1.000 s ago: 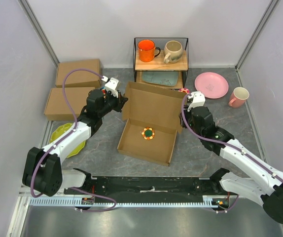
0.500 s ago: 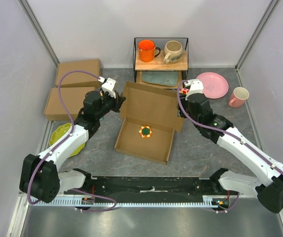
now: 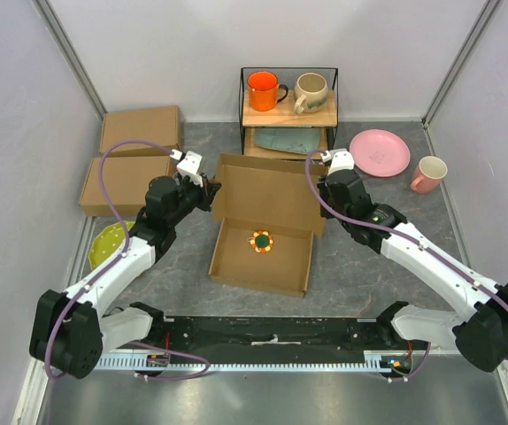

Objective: Fold the paper box

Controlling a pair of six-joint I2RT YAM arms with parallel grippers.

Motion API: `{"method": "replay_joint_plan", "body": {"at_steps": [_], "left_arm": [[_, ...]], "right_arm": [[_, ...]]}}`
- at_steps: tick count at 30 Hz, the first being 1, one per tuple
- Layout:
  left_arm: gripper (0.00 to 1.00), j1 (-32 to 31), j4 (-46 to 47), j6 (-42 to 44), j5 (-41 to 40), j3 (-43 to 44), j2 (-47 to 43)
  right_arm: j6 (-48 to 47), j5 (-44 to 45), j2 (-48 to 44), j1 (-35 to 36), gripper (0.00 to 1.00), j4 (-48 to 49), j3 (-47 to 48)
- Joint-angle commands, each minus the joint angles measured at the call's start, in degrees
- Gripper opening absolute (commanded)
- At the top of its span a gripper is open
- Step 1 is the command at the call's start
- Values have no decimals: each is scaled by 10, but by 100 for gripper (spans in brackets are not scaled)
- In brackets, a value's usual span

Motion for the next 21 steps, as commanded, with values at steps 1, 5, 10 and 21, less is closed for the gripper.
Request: {"method": "replay_joint_plan", "body": {"at_steps": [1,5,10,21], "left_arm": [[2,-3,68,-22,1,-43,-41],[2,-10,65,-18,8,-62,-65],[2,-37,83,-10,-12,-87,-85],[2,-140,266,-14,-165,-168,-86]], "right_arm": [[1,-30,14,2,26,8,-8],[-1,-33,17,3,25,7,-15],[0,-30,5,2,15,38,-37],[31,10,-39,3,11,151,-106]]}}
